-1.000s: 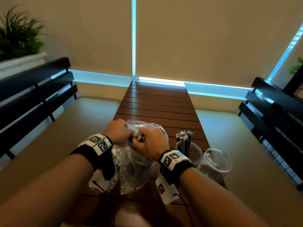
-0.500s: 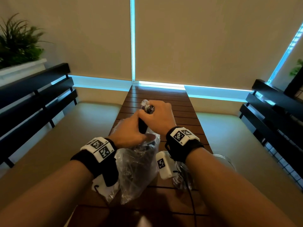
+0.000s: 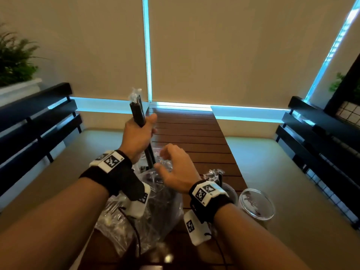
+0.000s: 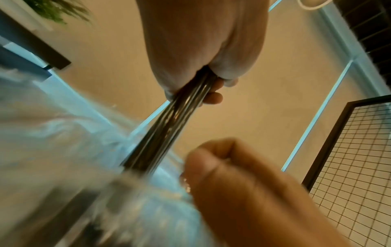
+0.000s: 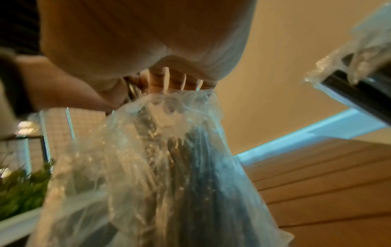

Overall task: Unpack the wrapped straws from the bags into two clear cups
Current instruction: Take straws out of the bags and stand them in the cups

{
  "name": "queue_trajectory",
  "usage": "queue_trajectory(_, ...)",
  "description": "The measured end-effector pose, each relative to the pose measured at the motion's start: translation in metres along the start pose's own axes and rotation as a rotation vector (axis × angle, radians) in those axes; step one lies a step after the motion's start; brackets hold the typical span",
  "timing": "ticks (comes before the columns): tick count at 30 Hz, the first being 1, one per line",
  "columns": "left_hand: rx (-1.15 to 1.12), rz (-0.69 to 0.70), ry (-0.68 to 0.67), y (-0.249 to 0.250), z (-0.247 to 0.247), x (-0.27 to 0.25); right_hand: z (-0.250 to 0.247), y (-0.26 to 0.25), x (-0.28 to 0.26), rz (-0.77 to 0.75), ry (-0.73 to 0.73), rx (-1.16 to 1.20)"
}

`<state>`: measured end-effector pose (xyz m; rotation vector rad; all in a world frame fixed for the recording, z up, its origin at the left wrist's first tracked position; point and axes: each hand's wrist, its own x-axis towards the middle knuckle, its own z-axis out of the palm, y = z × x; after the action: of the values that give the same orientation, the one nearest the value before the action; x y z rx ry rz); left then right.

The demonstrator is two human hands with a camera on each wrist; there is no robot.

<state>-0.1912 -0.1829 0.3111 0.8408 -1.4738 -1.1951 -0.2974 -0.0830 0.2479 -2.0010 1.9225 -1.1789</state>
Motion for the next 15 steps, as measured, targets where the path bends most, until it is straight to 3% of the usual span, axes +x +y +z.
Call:
queue_trajectory(4, 0.005, 0.095, 0.082, 0.034, -0.003, 0.017, 0.001, 0.007, 0.006, -0.061, -0.122, -0.359)
queue_trajectory(7, 0.015, 0.181, 0.133, 0.055, -0.008, 0.024, -0.003, 0.012, 0.016, -0.011, -0.192, -0.393)
queue_trajectory(11, 0.080, 0.216, 0.122, 0.057, -0.014, 0.023, -0.005, 0.005, 0.030, 0.030, -0.428, -0.479)
queue_trajectory(13, 0.104, 0.195, 0.111, 0.050, -0.017, 0.019, -0.008, 0.002, 0.037, 0.041, -0.414, -0.511)
queue_trajectory(15, 0.089, 0.165, 0.114, 0.043, -0.021, 0.016, -0.015, 0.000, 0.044, 0.089, -0.281, -0.459)
